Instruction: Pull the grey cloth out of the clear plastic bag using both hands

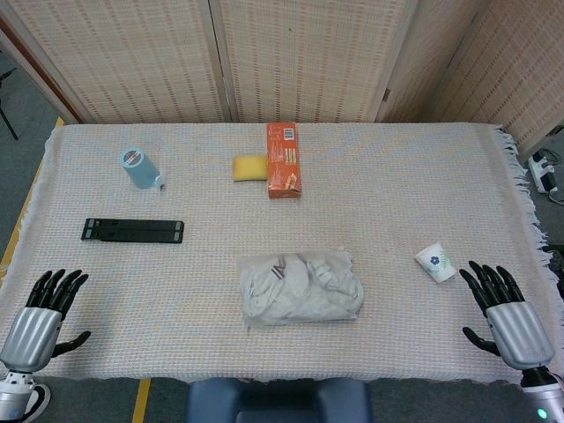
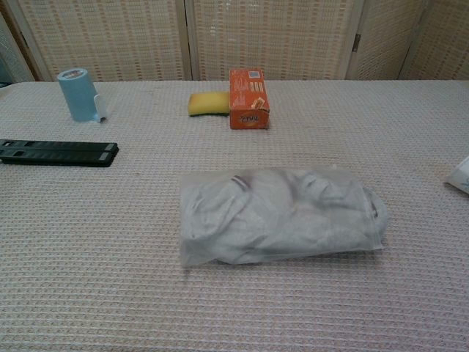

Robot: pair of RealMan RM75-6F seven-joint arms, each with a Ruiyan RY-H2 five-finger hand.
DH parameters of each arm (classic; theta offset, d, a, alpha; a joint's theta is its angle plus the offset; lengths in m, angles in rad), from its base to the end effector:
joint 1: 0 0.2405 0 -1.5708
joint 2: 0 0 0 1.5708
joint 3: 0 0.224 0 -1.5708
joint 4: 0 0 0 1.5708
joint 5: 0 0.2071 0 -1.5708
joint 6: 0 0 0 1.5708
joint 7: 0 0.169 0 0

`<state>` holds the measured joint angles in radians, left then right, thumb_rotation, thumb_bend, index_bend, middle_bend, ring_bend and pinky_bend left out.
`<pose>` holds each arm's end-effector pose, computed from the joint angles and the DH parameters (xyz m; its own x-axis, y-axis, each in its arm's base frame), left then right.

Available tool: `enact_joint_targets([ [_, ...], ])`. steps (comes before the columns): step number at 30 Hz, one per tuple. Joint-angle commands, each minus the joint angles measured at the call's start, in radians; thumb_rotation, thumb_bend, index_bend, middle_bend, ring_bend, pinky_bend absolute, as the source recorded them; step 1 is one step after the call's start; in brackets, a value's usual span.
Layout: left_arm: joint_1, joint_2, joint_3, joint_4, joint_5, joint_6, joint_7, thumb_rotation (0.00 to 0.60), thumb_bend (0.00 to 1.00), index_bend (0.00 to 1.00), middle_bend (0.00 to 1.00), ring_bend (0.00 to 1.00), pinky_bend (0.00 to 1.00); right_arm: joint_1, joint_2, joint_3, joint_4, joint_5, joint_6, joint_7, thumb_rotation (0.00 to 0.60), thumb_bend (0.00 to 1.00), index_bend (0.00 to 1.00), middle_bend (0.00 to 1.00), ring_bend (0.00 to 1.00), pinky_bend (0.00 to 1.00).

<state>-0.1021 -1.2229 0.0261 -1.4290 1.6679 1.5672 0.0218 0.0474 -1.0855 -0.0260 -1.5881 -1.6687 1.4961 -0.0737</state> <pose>-0.2772 0.1920 0.1218 0.4898 -0.0228 0.8715 0.8539 -0.1892 -0.4848 -0.2766 -0.1753 0.1377 0.5234 -0.0680 0.8494 -0.8475 -0.1447 0.5106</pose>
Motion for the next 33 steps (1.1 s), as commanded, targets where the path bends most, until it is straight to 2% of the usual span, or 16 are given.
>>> enact_joint_targets([
  [1,0.000,0.000,0.008,-0.004,0.008,-0.005,0.003,0.600,0.14,0.14,0.14,0.03,0.07,-0.003,0.000,0.001,-0.011,0.020,-0.011,-0.024,0.600,0.13,0.00,0.00,0.00,0.00],
  [8,-0.008,-0.015,0.041,-0.009,0.080,0.004,-0.008,0.600,0.14,0.13,0.15,0.03,0.09,-0.009,0.011,-0.003,-0.030,0.029,-0.010,-0.036,0.600,0.13,0.00,0.00,0.00,0.00],
  [11,-0.017,-0.048,0.056,0.011,0.134,0.021,-0.030,0.600,0.15,0.14,0.21,0.08,0.19,-0.013,0.012,-0.002,-0.030,0.036,-0.005,-0.043,0.600,0.13,0.00,0.00,0.00,0.00],
  [14,-0.029,-0.109,0.069,0.064,0.202,0.050,-0.049,0.600,0.15,0.15,0.42,0.31,0.44,-0.014,0.006,-0.001,-0.031,0.042,-0.007,-0.058,0.600,0.13,0.00,0.00,0.00,0.00],
  [16,-0.039,-0.138,0.083,0.084,0.234,0.045,-0.054,0.600,0.15,0.17,0.67,0.58,0.64,-0.013,0.001,-0.002,-0.032,0.043,-0.013,-0.067,0.600,0.13,0.00,0.00,0.00,0.00],
  [18,-0.052,-0.174,0.094,0.102,0.267,0.036,-0.046,0.600,0.16,0.20,0.85,0.74,0.76,-0.010,-0.005,-0.004,-0.031,0.043,-0.021,-0.078,0.600,0.13,0.00,0.00,0.00,0.00],
  [19,-0.057,-0.193,0.095,0.113,0.282,0.039,-0.039,0.600,0.16,0.22,0.92,0.80,0.81,-0.008,-0.007,-0.004,-0.031,0.042,-0.024,-0.082,0.600,0.13,0.00,0.00,0.00,0.00],
  [21,-0.066,-0.247,0.094,0.142,0.314,0.053,-0.024,0.600,0.16,0.26,0.99,0.90,0.89,-0.005,-0.011,-0.002,-0.032,0.041,-0.026,-0.085,0.600,0.13,0.00,0.00,0.00,0.00],
  [23,-0.077,-0.296,0.094,0.166,0.330,0.051,-0.018,0.600,0.17,0.30,1.00,0.97,0.97,-0.006,-0.012,-0.003,-0.034,0.039,-0.023,-0.087,0.600,0.13,0.00,0.00,0.00,0.00],
  [25,-0.084,-0.327,0.095,0.167,0.325,0.026,-0.005,0.600,0.18,0.33,1.00,1.00,1.00,-0.006,-0.011,-0.004,-0.035,0.038,-0.023,-0.088,0.600,0.13,0.00,0.00,0.00,0.00],
  [29,-0.100,-0.374,0.088,0.129,0.288,-0.063,0.085,0.600,0.21,0.36,1.00,1.00,1.00,-0.005,-0.009,-0.005,-0.037,0.045,-0.032,-0.090,0.600,0.13,0.00,0.00,0.00,0.00],
  [33,-0.113,-0.427,0.075,0.104,0.273,-0.101,0.150,0.600,0.21,0.37,1.00,1.00,1.00,-0.005,-0.003,-0.006,-0.042,0.051,-0.036,-0.091,0.600,0.13,0.00,0.00,0.00,0.00],
])
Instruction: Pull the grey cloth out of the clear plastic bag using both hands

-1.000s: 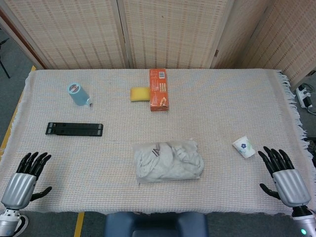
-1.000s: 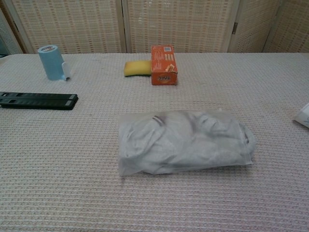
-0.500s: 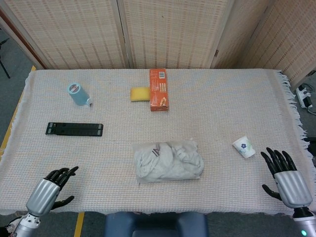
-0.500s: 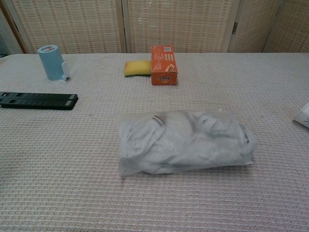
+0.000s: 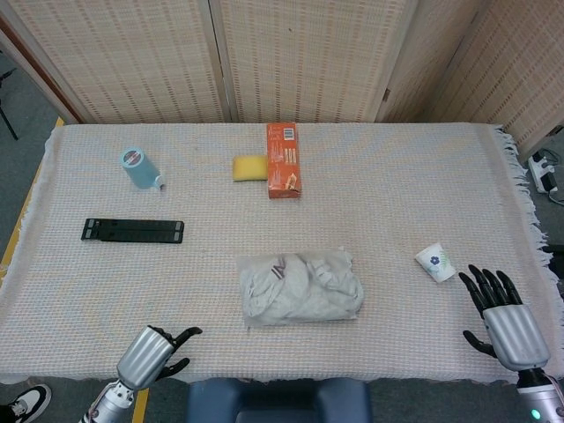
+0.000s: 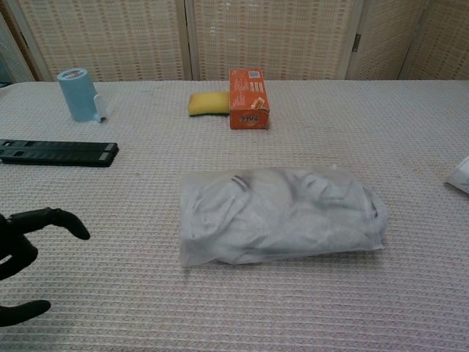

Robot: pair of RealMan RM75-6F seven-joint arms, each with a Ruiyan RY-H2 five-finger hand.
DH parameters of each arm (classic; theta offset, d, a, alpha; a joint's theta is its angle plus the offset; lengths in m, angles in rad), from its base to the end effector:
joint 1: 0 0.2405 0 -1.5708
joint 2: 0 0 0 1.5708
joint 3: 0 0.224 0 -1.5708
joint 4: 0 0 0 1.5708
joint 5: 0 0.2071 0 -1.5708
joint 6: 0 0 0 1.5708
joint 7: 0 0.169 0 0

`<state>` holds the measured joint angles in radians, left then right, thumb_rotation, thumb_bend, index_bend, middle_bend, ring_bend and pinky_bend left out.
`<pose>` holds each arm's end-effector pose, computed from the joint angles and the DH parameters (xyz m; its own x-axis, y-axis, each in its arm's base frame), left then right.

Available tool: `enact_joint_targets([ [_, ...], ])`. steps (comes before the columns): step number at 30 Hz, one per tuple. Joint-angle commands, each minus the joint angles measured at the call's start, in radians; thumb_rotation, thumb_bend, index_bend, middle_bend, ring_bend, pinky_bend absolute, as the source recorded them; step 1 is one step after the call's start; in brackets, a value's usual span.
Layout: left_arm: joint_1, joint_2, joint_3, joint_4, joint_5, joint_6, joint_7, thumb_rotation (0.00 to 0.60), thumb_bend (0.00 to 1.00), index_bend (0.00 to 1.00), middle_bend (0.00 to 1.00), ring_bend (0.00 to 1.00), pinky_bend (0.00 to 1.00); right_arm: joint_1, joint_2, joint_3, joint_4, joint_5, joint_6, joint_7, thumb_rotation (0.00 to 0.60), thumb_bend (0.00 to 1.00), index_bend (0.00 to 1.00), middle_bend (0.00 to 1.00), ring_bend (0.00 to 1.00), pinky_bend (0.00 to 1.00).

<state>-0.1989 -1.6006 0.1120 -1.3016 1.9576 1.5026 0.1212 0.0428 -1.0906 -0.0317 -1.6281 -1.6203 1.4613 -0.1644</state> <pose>-0.1836 0.1693 -0.0097 0.3850 0.0444 0.9219 0.7602 -0.5816 -0.2895 -0.2789 -0.1727 0.1303 0.5598 -0.1070 0.8217 -0.8282 -0.1055 0.5504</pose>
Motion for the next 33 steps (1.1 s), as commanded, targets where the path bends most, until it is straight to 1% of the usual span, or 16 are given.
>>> enact_joint_targets([
  [1,-0.019,-0.064,-0.013,-0.024,-0.016,-0.040,0.063,0.600,0.21,0.36,1.00,1.00,1.00,0.000,0.003,0.000,-0.004,0.005,-0.003,0.000,0.600,0.13,0.00,0.00,0.00,0.00],
  [4,-0.033,-0.115,-0.021,-0.015,-0.010,-0.053,0.094,0.600,0.21,0.34,1.00,1.00,1.00,-0.001,0.008,0.001,-0.010,0.008,-0.002,0.003,0.600,0.13,0.00,0.00,0.00,0.00],
  [7,-0.050,-0.173,-0.031,0.025,-0.010,-0.067,0.114,0.600,0.22,0.34,1.00,1.00,1.00,-0.001,0.011,0.003,-0.010,0.010,0.002,0.010,0.600,0.13,0.00,0.00,0.00,0.00],
  [11,-0.077,-0.249,-0.053,0.109,-0.017,-0.078,0.125,0.600,0.22,0.33,1.00,1.00,1.00,-0.002,0.019,0.007,-0.010,0.015,0.006,0.024,0.600,0.13,0.00,0.00,0.00,0.00],
  [17,-0.120,-0.354,-0.086,0.260,-0.002,-0.026,0.100,0.600,0.22,0.34,1.00,1.00,1.00,-0.002,0.029,0.009,-0.011,0.027,0.000,0.036,0.600,0.13,0.00,0.00,0.00,0.00],
  [20,-0.140,-0.388,-0.094,0.323,-0.007,-0.013,0.081,0.600,0.22,0.35,1.00,1.00,1.00,-0.001,0.032,0.010,-0.013,0.034,-0.004,0.037,0.600,0.13,0.00,0.00,0.00,0.00],
  [27,-0.172,-0.437,-0.098,0.416,-0.029,-0.005,0.061,0.600,0.24,0.37,1.00,1.00,1.00,0.004,0.040,0.008,-0.019,0.043,-0.022,0.046,0.600,0.13,0.00,0.00,0.00,0.00],
  [33,-0.195,-0.481,-0.096,0.492,-0.052,-0.008,0.045,0.600,0.24,0.38,1.00,1.00,1.00,0.008,0.047,0.008,-0.022,0.050,-0.034,0.055,0.600,0.13,0.00,0.00,0.00,0.00],
])
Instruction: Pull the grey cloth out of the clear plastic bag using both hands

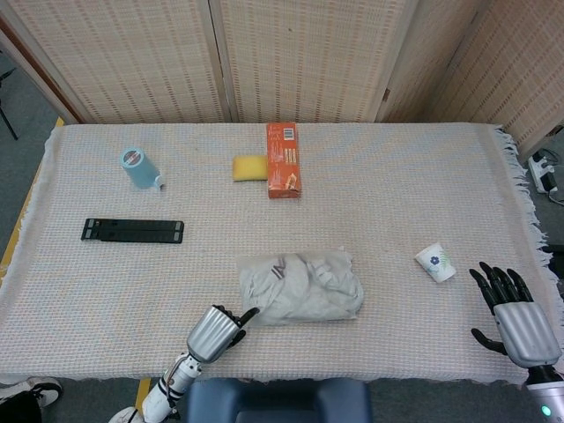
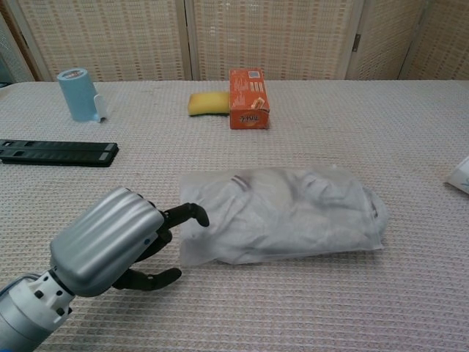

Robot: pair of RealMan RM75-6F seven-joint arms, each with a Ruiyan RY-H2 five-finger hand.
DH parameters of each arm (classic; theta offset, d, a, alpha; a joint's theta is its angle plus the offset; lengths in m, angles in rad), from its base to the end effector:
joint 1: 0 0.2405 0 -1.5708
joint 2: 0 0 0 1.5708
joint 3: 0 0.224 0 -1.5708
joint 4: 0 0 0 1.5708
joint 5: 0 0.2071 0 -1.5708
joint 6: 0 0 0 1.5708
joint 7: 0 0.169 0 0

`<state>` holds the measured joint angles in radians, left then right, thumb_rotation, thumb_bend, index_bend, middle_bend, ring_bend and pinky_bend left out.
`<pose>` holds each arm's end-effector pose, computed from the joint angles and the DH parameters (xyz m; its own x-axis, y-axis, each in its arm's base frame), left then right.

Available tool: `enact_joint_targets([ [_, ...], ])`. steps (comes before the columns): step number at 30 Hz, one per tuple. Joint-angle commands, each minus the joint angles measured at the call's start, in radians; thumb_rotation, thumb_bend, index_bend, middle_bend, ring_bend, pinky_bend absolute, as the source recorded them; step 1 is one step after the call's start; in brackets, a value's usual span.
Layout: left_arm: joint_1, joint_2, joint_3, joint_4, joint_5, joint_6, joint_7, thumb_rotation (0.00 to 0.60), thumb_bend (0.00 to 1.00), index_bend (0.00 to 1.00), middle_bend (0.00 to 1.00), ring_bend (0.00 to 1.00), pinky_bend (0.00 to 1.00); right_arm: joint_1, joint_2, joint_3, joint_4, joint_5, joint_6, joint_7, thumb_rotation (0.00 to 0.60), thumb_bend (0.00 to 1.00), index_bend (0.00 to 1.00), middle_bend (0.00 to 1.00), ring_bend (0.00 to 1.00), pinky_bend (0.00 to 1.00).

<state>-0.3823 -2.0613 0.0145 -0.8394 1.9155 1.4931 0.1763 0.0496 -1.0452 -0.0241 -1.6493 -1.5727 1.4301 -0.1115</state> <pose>-0.1217 0.2167 -0.0945 0.3973 -0.1367 0.9074 0.6569 -0.6481 -0.3853 -0.2869 -0.1762 0.1412 0.5316 -0.1368 0.8359 -0.8467 -0.0603 0.5286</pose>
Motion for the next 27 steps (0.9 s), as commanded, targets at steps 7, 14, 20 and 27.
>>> enact_joint_targets([
  [7,-0.037,-0.069,0.009,0.126,-0.022,0.026,-0.042,0.600,0.24,0.39,1.00,1.00,1.00,0.005,0.009,-0.002,-0.006,0.007,-0.014,0.010,0.600,0.13,0.00,0.00,0.00,0.00],
  [14,-0.059,-0.113,0.019,0.207,-0.031,0.059,-0.083,0.600,0.28,0.51,1.00,1.00,1.00,0.009,0.016,-0.006,-0.011,0.007,-0.027,0.016,0.600,0.13,0.00,0.00,0.00,0.00],
  [20,-0.075,-0.140,0.023,0.258,-0.044,0.072,-0.105,0.600,0.34,0.58,1.00,1.00,1.00,0.012,0.022,-0.009,-0.017,0.009,-0.035,0.019,0.600,0.13,0.00,0.00,0.00,0.00],
  [27,-0.092,-0.164,0.027,0.303,-0.065,0.077,-0.128,0.600,0.42,0.60,1.00,1.00,1.00,0.016,0.027,-0.012,-0.020,0.012,-0.047,0.019,0.600,0.13,0.00,0.00,0.00,0.00],
])
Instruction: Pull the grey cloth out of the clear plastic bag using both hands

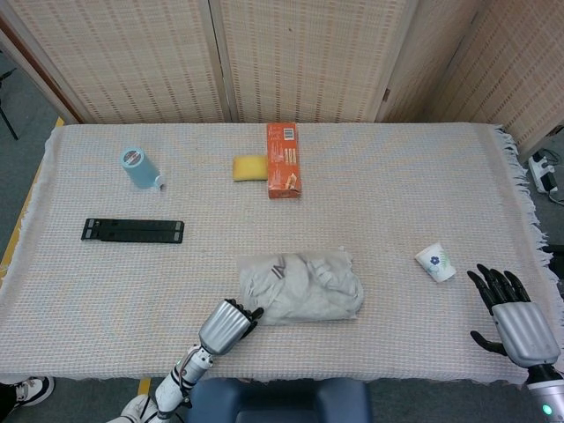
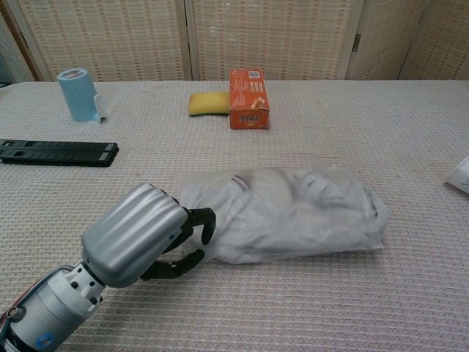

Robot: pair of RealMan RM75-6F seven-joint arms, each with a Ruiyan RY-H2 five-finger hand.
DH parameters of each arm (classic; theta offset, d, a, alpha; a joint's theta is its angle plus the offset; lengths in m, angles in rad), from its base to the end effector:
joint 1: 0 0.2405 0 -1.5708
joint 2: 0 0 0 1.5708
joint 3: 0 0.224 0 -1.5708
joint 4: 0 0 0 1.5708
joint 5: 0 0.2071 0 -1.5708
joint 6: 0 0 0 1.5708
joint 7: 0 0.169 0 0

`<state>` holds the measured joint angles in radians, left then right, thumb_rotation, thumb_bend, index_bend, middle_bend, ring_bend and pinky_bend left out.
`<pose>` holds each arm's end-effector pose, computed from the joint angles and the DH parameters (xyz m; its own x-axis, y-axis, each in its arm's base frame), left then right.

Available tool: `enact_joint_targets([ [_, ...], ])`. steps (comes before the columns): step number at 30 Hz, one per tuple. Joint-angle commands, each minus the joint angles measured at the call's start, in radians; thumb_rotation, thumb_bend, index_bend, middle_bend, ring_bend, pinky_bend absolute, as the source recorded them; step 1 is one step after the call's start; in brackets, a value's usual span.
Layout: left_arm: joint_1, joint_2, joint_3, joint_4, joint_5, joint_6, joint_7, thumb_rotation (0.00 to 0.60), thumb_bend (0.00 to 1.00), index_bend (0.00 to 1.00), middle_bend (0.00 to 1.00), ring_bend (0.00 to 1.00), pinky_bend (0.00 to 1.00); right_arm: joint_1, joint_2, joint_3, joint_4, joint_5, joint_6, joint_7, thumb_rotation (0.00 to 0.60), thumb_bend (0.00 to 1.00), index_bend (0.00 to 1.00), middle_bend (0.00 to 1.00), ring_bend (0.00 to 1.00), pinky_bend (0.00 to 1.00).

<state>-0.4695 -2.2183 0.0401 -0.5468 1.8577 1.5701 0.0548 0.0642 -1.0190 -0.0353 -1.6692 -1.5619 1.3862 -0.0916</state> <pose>-0.1136 0.2326 -0.1100 0.3729 -0.1845 0.9093 0.6267 -0.6726 -0.3935 -0.2886 -0.1765 0.1396 0.5188 -0.1853 0.8346 -0.8538 -0.0625 0.5168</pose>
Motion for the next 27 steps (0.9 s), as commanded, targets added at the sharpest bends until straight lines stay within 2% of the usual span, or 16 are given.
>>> enact_joint_targets([
  [1,-0.007,-0.009,0.002,0.014,-0.010,0.001,-0.009,0.600,0.44,0.60,1.00,1.00,1.00,0.003,0.001,-0.002,-0.001,0.001,-0.006,-0.001,0.600,0.13,0.00,0.00,0.00,0.00],
  [6,-0.012,-0.018,0.010,0.032,-0.020,0.007,-0.023,0.600,0.50,0.64,1.00,1.00,1.00,0.006,0.001,-0.003,-0.003,0.002,-0.014,-0.005,0.600,0.13,0.00,0.00,0.00,0.00],
  [13,-0.016,-0.020,0.029,0.032,-0.020,0.031,-0.041,0.600,0.51,0.70,1.00,1.00,1.00,0.014,-0.021,-0.004,0.010,-0.011,-0.019,-0.011,0.600,0.13,0.00,0.00,0.00,0.00],
  [20,-0.024,-0.004,0.040,0.012,-0.020,0.047,-0.037,0.600,0.51,0.72,1.00,1.00,1.00,0.107,-0.085,0.011,0.076,-0.043,-0.128,0.076,0.600,0.14,0.00,0.00,0.00,0.00],
  [22,-0.026,0.003,0.038,0.005,-0.024,0.049,-0.037,0.600,0.50,0.72,1.00,1.00,1.00,0.138,-0.106,0.019,0.091,-0.053,-0.158,0.099,0.600,0.15,0.03,0.00,0.00,0.00],
  [27,-0.031,0.024,0.038,-0.017,-0.029,0.055,-0.030,0.600,0.50,0.72,1.00,1.00,1.00,0.211,-0.192,0.041,0.148,-0.080,-0.210,0.115,0.600,0.21,0.18,0.00,0.00,0.00],
])
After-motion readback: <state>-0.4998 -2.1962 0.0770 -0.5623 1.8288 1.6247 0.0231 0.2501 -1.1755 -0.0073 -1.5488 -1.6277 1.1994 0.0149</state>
